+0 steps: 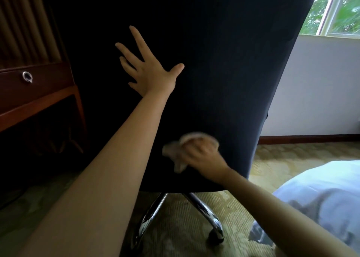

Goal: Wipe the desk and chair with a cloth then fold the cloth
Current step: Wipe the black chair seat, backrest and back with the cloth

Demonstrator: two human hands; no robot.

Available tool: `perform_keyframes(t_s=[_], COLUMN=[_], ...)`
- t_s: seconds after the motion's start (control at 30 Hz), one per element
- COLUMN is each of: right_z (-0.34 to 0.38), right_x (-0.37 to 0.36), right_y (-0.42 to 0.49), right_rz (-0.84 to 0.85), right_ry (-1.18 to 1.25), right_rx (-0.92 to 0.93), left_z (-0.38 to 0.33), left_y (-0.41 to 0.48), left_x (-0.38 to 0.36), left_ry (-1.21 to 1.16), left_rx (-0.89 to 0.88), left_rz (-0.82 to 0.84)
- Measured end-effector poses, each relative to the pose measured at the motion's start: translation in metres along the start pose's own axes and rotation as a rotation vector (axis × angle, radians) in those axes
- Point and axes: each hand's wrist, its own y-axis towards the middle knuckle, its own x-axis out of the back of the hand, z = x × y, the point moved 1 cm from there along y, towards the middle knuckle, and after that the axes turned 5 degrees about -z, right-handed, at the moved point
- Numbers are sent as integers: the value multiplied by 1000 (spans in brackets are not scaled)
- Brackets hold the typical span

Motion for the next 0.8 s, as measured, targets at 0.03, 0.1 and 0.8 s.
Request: perform_keyframes(t_s=[0.03,0.1,0.8], right_z=[12,13,4], right_x=[-4,-4,5], right_y=[-16,-29,-2], right_rz=[96,164,0], right_ry=[-14,-45,-43], right_rx=[176,314,128], left_z=[0,1,10], left_y=[0,0,-4], left_x=[0,1,-3], left_ry=[4,10,-35], left_rx=[-2,-13,-52], left_rz=[0,0,-25])
